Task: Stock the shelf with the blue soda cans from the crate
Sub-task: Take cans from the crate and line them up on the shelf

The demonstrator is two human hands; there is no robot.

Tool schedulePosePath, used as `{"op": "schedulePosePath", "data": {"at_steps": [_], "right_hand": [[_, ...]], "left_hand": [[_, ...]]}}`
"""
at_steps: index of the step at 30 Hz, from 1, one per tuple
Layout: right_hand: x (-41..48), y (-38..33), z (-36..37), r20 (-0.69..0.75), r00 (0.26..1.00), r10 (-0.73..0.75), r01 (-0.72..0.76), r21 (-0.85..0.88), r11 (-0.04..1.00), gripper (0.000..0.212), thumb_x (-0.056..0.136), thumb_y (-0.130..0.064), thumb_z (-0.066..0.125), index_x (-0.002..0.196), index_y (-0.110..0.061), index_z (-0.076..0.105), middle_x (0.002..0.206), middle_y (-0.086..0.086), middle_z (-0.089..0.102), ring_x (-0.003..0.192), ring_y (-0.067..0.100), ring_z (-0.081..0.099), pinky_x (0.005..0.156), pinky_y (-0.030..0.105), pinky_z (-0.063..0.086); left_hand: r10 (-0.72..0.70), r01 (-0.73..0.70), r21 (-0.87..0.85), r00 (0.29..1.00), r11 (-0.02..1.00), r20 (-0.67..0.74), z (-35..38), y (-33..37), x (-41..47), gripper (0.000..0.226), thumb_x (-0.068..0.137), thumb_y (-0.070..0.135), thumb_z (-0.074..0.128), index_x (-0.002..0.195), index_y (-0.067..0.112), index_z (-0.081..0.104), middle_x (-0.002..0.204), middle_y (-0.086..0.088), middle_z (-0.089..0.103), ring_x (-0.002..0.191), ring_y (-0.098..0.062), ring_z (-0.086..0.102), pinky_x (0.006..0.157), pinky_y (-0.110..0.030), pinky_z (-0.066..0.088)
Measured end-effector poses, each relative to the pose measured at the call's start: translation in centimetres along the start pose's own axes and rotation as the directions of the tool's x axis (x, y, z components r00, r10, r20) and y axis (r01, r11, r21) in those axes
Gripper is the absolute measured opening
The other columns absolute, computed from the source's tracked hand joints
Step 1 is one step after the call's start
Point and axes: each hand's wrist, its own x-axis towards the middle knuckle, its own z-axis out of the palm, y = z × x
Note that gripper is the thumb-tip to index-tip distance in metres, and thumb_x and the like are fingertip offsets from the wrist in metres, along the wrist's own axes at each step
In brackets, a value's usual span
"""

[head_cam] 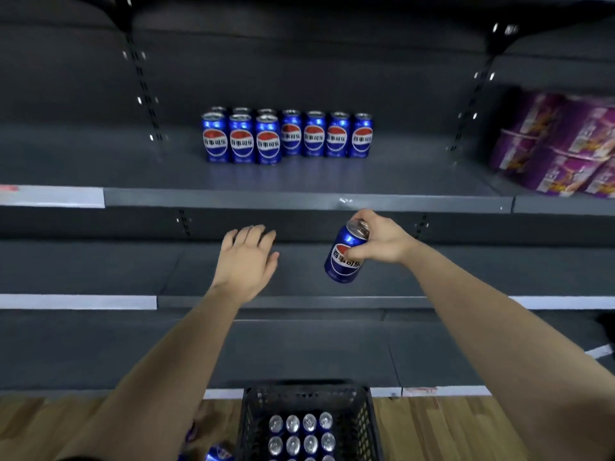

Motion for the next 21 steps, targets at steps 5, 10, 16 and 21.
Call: {"op": "schedulePosePath", "data": {"at_steps": [5,10,16,21], "right_hand": [[4.8,-5.1,-2.6,-0.097,0.994,-0.044,0.041,-0.037,0.998,0.055,0.069,-0.027,0.08,0.114,-0.024,0.048,0.103,-0.002,0.064,0.094,0.017,0.062,0.077,0.029,0.049],[9.1,-9.0,-5.0,-0.174,0.982,-0.075,0.065,-0.061,0.996,0.054,0.073,-0.026,0.078,0.119,-0.021,0.052,0.104,-0.003,0.062,0.095,0.016,0.059,0.067,0.022,0.041],[14.1,-10.3,-5.0,-0.218,0.976,-0.016,-0.002,-0.083,0.997,0.078,0.073,-0.03,0.08,0.138,-0.016,0.039,0.119,0.0,0.055,0.106,0.018,0.053,0.082,0.027,0.041],[17.1,-9.3,-3.3,-0.262,0.964,0.038,-0.052,-0.044,0.998,0.079,0.069,-0.033,0.081,0.134,-0.013,0.041,0.119,0.002,0.057,0.109,0.021,0.056,0.09,0.034,0.048]], "left_hand": [[0.066,-0.066,0.004,0.995,0.998,-0.072,-1.5,-4.2,5.7,0.041,0.091,0.03,0.057,0.126,0.01,0.059,0.127,-0.012,0.058,0.12,-0.031,0.051,0.099,-0.046,0.034],[0.064,-0.063,0.048,0.997,0.997,-0.033,-1.5,-7.6,10.5,0.048,0.093,0.036,0.048,0.135,0.012,0.05,0.137,-0.008,0.053,0.128,-0.027,0.045,0.105,-0.046,0.03],[0.041,-0.042,0.04,0.999,0.998,0.012,0.3,-9.8,13.3,0.053,0.097,0.041,0.038,0.143,0.016,0.04,0.144,-0.003,0.046,0.134,-0.022,0.038,0.11,-0.044,0.023],[0.038,-0.039,0.019,0.999,0.999,0.016,2.2,-10.9,14.7,0.053,0.097,0.043,0.035,0.141,0.015,0.043,0.142,-0.004,0.048,0.133,-0.022,0.04,0.109,-0.044,0.023]]}}
